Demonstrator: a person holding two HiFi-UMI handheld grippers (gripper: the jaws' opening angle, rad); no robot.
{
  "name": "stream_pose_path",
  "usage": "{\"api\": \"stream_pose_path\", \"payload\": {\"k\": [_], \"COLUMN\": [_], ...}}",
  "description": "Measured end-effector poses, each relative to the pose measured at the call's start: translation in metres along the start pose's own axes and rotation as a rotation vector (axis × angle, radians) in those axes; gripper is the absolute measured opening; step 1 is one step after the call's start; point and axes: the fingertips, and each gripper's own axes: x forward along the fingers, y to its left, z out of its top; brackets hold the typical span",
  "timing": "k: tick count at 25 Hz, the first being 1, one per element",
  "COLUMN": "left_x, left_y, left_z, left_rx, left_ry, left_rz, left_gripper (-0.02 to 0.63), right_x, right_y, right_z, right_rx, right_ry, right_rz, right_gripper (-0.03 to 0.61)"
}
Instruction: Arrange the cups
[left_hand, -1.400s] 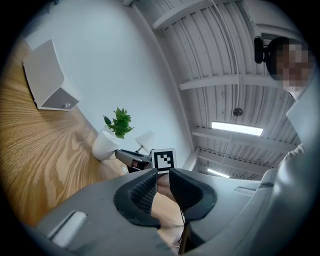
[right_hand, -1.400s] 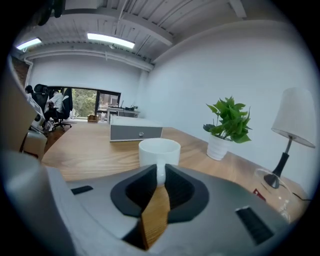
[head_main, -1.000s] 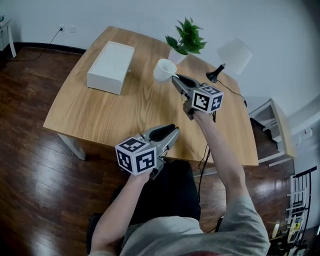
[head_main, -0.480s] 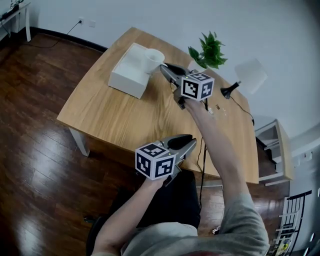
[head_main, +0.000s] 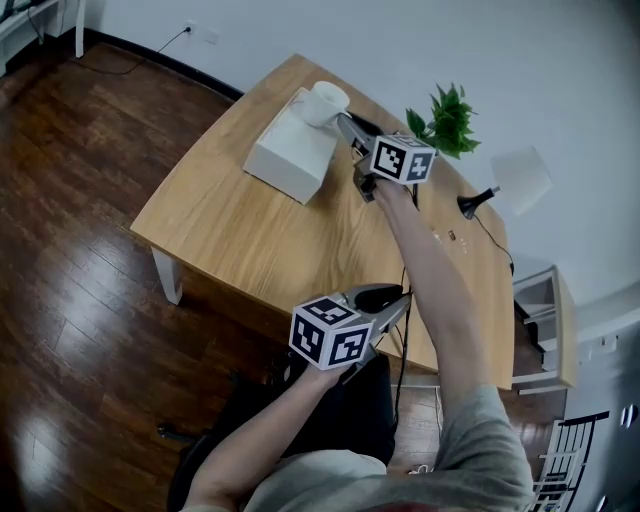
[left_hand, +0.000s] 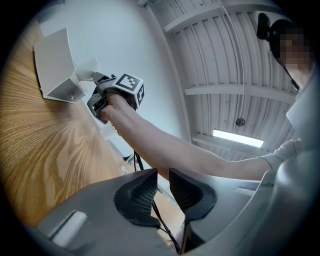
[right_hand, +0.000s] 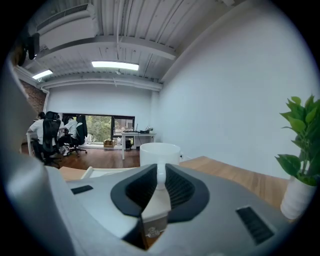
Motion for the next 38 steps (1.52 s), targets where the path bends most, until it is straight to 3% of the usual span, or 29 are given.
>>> {"api": "stream_pose_path", "payload": {"k": [6,8,10,12,15,17,19,22,28,33,38], "left_x": [-0.001,-0.002,-0.003,-0.004,-0.005,-0.005,-0.006,-0.01,-0.014,-0.006,-0.009], "left_y": [0.0,0.0,-0.001,-0.001,-0.002,-0.002,-0.003,-0.004,-0.01,-0.006,-0.003], "left_z": [0.0,0.0,0.0,0.001,0.001,0.001,0.001,0.004,0.007,-0.004,-0.002], "left_rx": [-0.003,-0.001,0.0,0.001,0.009,0.012,0.015,0.03,0.101,0.191,0.211], "left_ry": [-0.004,-0.004,-0.004,-0.003,0.0,0.002,0.006,0.012,0.032,0.05,0.034], "left_rz": [-0.003,-0.004,-0.005,-0.006,-0.003,-0.003,-0.003,0.001,0.019,0.04,0.057], "left_gripper": [0.063,0.064,0.063,0.064,0.064,0.064,0.064,0.064,0.064,0.064,0.064], "right_x": [0.017,0.019,0.015,0.003,-0.031,-0.067,-0.111,-0.18,-0.307,-0.387,-0.43], "right_y": [0.001,0.0,-0.004,-0.007,0.013,0.037,0.059,0.077,0.057,0.019,-0.021], "right_z": [-0.001,-0.008,-0.016,-0.021,-0.019,-0.017,-0.023,-0.042,-0.106,-0.164,-0.189], "right_rx": [0.037,0.031,0.029,0.021,-0.013,-0.046,-0.072,-0.126,-0.179,-0.073,0.039], "right_ry": [-0.028,0.009,0.06,0.096,0.093,0.056,0.025,0.012,0.074,0.078,0.032], "right_rz": [0.015,-0.007,-0.053,-0.086,-0.029,0.033,0.076,0.077,-0.091,-0.23,-0.365], "right_gripper": [0.066,0.088,0.215,0.216,0.21,0.158,0.156,0.157,0.156,0.132,0.129]}}
